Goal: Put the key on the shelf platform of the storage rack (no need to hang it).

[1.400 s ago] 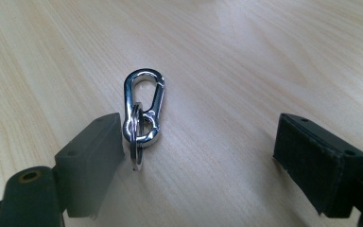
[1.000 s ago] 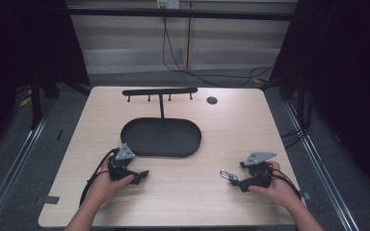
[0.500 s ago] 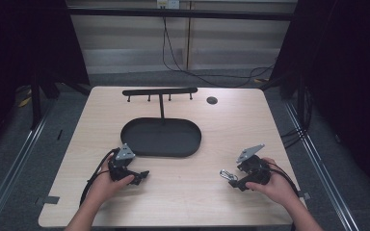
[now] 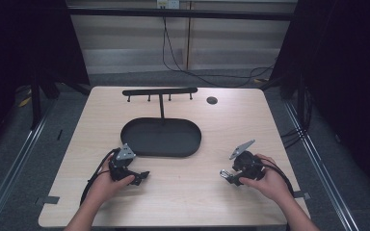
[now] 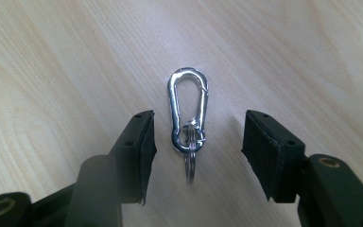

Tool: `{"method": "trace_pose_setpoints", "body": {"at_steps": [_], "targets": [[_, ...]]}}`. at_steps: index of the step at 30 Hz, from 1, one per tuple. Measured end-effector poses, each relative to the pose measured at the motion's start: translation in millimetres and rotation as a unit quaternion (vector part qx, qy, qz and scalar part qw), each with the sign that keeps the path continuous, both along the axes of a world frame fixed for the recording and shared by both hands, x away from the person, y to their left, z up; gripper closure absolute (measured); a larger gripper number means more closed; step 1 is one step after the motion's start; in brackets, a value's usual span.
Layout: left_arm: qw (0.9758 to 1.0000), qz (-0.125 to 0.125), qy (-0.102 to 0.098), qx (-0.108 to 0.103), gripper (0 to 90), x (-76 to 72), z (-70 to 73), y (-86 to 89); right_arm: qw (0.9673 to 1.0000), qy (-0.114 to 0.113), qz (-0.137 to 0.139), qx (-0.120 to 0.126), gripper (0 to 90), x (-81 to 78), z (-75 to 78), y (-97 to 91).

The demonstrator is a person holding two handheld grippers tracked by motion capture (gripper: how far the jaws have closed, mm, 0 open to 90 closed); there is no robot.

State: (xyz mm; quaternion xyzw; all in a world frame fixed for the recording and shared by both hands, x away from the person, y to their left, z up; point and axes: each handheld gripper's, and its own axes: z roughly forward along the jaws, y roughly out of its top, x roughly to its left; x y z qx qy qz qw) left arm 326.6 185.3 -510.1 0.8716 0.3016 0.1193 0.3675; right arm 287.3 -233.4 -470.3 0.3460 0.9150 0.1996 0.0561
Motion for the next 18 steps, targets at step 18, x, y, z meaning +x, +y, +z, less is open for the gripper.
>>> {"method": "trace_pose_setpoints", "body": {"at_steps": [18], "targets": [[1.0000,-0.001,0.001,0.000,6.5,0.0,-0.2,-0.4,0.9988,0.037,0.014,-0.030,57.7,5.6,1.8,17.2]]}}
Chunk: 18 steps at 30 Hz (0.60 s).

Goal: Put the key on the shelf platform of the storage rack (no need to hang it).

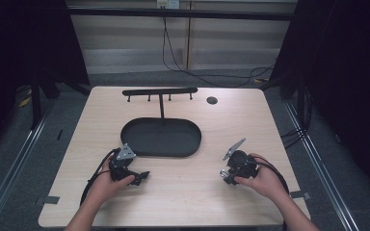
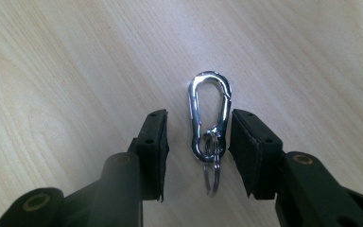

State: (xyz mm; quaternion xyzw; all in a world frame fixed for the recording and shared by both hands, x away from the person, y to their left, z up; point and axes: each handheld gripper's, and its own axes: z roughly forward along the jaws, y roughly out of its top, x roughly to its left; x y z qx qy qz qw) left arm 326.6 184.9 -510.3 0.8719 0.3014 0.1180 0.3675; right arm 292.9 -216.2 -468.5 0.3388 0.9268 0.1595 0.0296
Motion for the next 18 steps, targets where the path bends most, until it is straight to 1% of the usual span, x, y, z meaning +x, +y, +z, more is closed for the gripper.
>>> {"method": "trace_pose_setpoints", "body": {"at_steps": [1,2,4,5,7,9,11,12,14,15,16,18], "targets": [[1.0000,0.000,0.000,0.000,6.5,0.0,0.0,0.1,1.0000,0.006,0.005,-0.004,57.8,1.3,-0.1,0.6],[1.0000,0.000,0.000,0.000,6.5,0.0,0.0,0.0,1.0000,0.007,0.001,-0.004,57.8,1.5,0.1,1.4],[1.0000,0.000,0.000,0.000,6.5,0.0,0.0,0.0,1.0000,0.005,0.004,-0.002,57.8,2.6,0.1,1.8],[1.0000,0.000,0.000,0.000,6.5,0.0,0.0,0.0,1.0000,0.009,0.002,-0.004,57.9,2.8,0.7,2.8],[1.0000,0.000,0.000,0.000,6.5,0.0,0.0,0.0,0.9999,0.005,0.008,-0.008,58.2,4.9,-0.5,4.1],[1.0000,0.000,0.000,0.000,6.5,0.0,0.0,0.0,0.9998,0.008,0.013,-0.016,58.7,6.6,-2.0,5.5],[1.0000,0.000,0.000,0.000,6.5,0.0,0.0,0.0,0.9998,0.009,0.013,-0.016,59.5,7.4,-2.2,6.0],[1.0000,0.000,0.000,0.001,6.5,0.0,0.0,0.1,0.9997,0.010,0.011,-0.022,62.4,7.6,-1.8,7.7],[1.0000,0.000,0.000,0.000,6.5,0.0,0.0,0.0,0.9996,0.008,0.012,-0.024,63.8,8.0,-1.9,7.9],[1.0000,0.000,0.000,0.000,6.5,0.0,0.1,0.0,0.9995,0.009,0.014,-0.026,67.0,8.1,-1.6,8.4],[1.0000,0.000,-0.001,0.001,6.5,0.0,0.0,0.0,0.9994,0.013,0.013,-0.029,68.4,8.2,-1.1,9.0],[1.0000,0.000,0.000,0.001,6.5,0.0,0.0,0.0,0.9992,0.015,0.014,-0.033,69.0,8.9,-0.8,10.4]]}}
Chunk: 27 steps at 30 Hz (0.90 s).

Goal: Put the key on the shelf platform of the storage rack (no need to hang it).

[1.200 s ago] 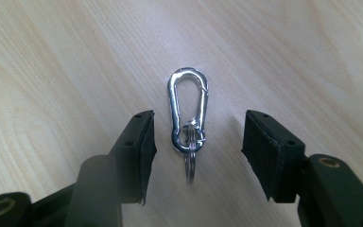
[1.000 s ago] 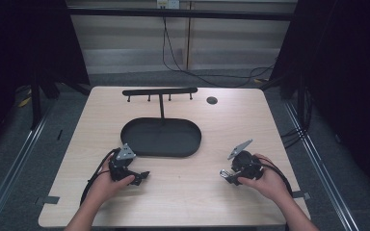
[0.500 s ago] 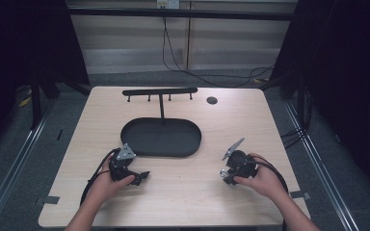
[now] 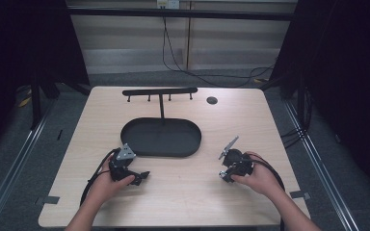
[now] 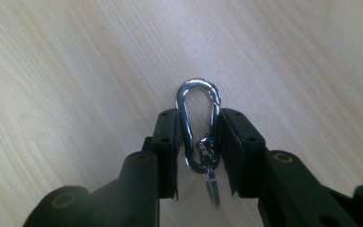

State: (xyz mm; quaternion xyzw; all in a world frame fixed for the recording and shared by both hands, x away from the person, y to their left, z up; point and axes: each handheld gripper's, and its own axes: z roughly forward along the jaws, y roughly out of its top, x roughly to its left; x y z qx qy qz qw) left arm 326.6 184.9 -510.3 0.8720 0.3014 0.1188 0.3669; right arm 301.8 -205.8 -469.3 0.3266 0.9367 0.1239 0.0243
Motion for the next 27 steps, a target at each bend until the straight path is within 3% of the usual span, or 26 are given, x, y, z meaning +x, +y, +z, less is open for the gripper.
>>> {"method": "trace_pose_setpoints", "body": {"at_steps": [9,24,27], "targets": [[1.0000,0.001,0.000,0.002,6.4,-0.1,0.2,-0.1,0.9996,0.014,0.005,-0.025,72.7,1.6,2.3,5.9],[1.0000,0.001,0.000,0.002,6.4,-0.1,0.2,-0.1,0.9995,0.013,-0.020,0.020,74.2,5.7,16.4,-2.4],[1.0000,0.001,0.000,0.002,6.4,-0.2,0.2,-0.1,0.9997,0.011,-0.015,0.018,74.3,7.1,18.8,-1.1]]}}
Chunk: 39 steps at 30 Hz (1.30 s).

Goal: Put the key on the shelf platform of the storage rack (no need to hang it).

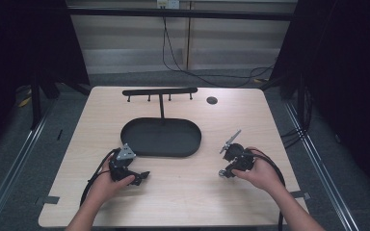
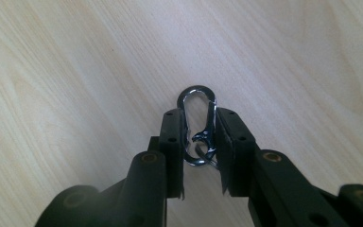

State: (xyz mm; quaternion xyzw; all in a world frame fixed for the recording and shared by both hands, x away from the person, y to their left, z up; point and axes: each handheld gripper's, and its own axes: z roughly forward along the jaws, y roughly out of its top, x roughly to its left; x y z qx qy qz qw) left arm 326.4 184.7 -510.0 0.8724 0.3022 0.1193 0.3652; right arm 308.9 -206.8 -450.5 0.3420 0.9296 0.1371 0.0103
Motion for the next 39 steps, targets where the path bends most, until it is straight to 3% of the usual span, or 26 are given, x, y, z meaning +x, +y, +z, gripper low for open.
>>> {"method": "trace_pose_setpoints", "body": {"at_steps": [14,39], "targets": [[1.0000,0.000,0.000,0.000,6.4,0.0,0.0,0.0,1.0000,-0.003,0.002,-0.001,74.4,7.4,21.4,5.4],[1.0000,0.000,-0.001,0.001,6.4,0.0,0.1,0.1,1.0000,0.000,-0.005,0.004,74.4,25.3,32.5,17.7]]}}
